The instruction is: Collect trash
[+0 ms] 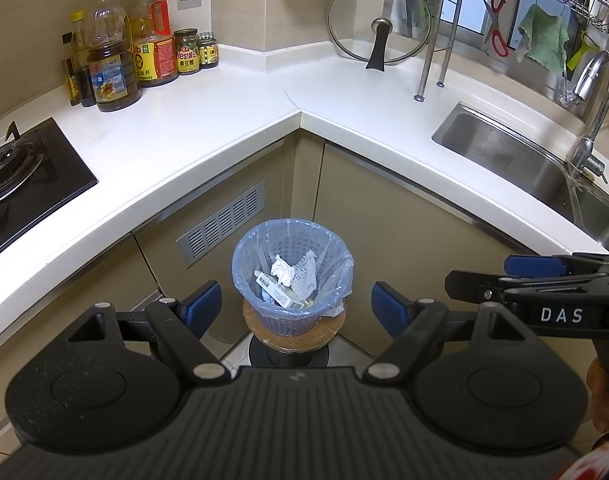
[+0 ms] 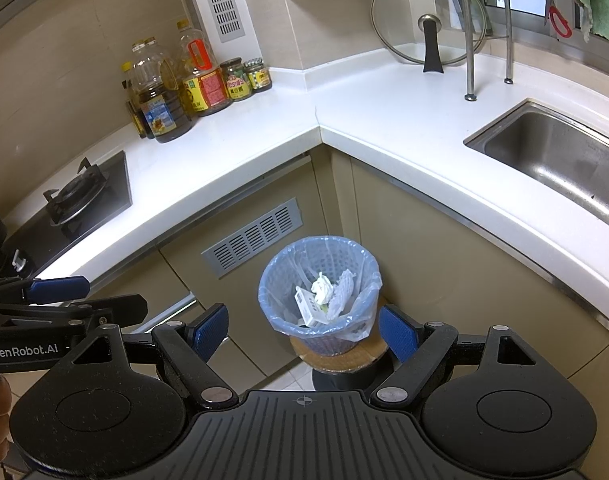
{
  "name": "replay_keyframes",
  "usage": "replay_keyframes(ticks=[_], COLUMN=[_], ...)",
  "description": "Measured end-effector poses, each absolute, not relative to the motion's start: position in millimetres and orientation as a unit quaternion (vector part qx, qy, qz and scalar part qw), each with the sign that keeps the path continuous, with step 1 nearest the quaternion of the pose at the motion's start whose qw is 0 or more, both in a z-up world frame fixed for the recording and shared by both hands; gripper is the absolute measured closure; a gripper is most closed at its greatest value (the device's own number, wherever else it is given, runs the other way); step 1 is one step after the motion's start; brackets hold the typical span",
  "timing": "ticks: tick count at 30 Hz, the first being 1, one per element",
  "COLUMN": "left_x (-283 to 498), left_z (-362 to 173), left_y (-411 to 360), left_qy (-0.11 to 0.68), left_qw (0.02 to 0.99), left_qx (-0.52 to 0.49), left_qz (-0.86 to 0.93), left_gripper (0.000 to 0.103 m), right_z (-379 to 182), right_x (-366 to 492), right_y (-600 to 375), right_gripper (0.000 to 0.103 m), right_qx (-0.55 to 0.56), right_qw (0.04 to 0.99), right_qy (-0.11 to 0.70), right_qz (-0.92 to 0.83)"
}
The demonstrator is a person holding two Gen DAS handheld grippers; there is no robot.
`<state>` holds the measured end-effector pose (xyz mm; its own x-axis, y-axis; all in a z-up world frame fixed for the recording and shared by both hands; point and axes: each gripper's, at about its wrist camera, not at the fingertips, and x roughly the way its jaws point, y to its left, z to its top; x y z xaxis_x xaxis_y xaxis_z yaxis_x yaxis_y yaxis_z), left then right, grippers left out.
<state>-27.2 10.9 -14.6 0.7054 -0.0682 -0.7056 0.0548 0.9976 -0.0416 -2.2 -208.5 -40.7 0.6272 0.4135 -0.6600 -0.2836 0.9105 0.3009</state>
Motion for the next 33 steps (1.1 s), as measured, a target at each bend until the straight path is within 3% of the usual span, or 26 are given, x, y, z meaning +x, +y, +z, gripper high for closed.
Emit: replay_keyframes(ticks=[33], left_x=[-21.1], left_z=[-15.8], left_y=[20.5], left_qy=[0.38], left_qw=[0.924], left_qx=[-0.006], left_qz=[-0.047], left_gripper=[0.022], right_z=[-41.6], right_x=[4.1], right_y=[-208.9], right_gripper=[0.021], right_qx=[0.082], right_qw=[0.9], right_qy=[0.385], right_qz=[0.189])
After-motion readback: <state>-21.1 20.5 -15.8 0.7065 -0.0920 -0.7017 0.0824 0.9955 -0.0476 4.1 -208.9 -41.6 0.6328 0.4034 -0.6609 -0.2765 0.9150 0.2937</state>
